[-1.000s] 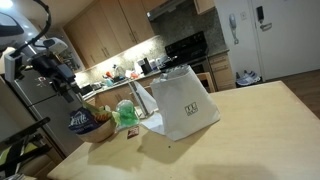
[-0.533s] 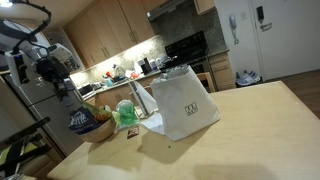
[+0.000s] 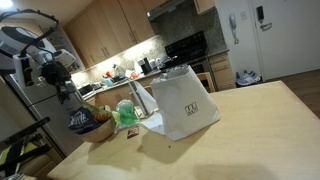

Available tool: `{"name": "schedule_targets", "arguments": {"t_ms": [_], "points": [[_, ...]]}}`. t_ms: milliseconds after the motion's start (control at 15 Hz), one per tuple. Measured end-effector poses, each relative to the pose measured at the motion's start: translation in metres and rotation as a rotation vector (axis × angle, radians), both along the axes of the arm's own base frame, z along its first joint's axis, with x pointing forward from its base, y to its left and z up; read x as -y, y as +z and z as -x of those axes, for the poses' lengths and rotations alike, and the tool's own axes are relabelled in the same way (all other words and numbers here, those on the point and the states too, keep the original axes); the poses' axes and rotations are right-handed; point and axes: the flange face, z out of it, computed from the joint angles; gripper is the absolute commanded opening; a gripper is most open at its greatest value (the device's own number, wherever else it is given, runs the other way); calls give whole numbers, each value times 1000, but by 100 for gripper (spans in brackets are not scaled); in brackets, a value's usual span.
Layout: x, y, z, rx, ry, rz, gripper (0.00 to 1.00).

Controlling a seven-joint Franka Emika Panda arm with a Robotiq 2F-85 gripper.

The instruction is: Move the bag slightly forward, take out the TAZO box, and put it on the table

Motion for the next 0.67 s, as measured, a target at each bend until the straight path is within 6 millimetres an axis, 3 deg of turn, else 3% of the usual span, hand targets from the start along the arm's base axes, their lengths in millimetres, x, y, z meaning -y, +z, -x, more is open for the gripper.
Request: {"name": "schedule_targets", "arguments": {"t_ms": [267,667], "points": [[0,-5,5,-57,0,40,100],[-3,-25,14,-365,-13,212,100]]}}
